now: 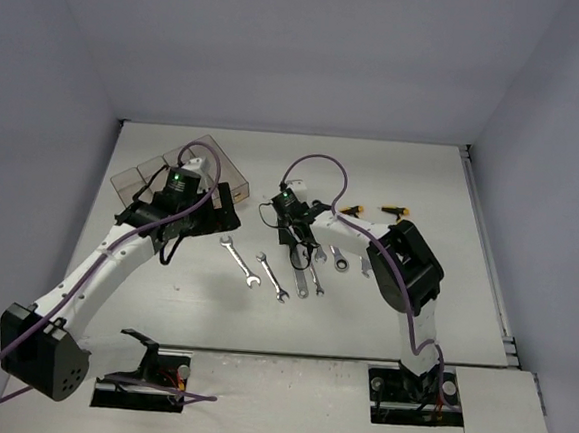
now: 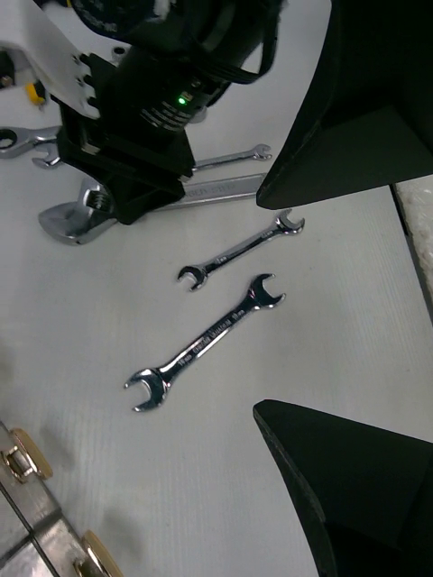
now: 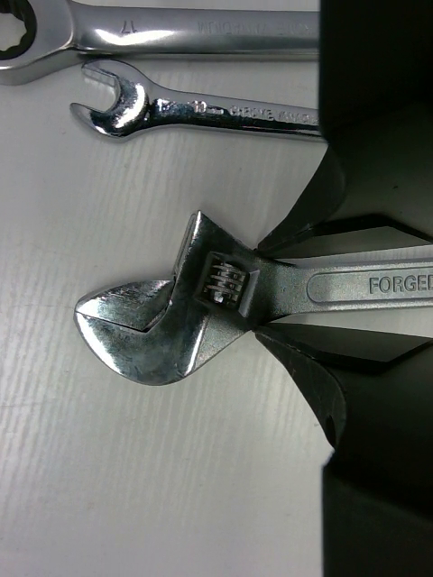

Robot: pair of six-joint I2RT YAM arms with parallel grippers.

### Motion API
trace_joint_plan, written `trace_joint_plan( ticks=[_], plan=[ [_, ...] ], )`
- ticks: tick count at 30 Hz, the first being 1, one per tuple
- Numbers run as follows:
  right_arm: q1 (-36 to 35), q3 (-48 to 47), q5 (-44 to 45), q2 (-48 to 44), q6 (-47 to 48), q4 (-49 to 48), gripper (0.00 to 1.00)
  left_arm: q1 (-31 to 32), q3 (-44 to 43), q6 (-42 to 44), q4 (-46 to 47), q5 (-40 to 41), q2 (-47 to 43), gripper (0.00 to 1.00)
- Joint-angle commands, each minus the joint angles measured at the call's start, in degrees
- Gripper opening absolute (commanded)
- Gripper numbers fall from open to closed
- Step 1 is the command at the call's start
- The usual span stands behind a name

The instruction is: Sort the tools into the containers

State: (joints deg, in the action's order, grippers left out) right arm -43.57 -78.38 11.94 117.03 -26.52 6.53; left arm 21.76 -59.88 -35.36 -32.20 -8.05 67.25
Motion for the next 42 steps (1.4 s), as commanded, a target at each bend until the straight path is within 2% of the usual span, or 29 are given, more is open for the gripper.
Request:
trace_joint_plan(
  ticks=[1,16,36,42],
  plan=[
    [-0.29,3.13,-1.94,-6.47,4.03,-3.55,0.0,0.09,0.31,-3.7,12.13,-4.15,2.88,0.85],
    [-0.29,10.82,-6.88,-15.85,9.03,-15.25,0.0,0.13,-1.16,-5.01,21.5,-9.6,11.22,0.85],
    [-0.2,12.55,-14.14,-21.41,10.35,-21.13,0.0,0.3,-0.85,-6.92,31.23,-16.47,20.55,0.85],
    [-0.27,12.89,-15.06,-22.11,10.33,-21.72,0.0,0.3,-0.71,-7.41,35.36,-16.83,22.5,0.82]
  ],
)
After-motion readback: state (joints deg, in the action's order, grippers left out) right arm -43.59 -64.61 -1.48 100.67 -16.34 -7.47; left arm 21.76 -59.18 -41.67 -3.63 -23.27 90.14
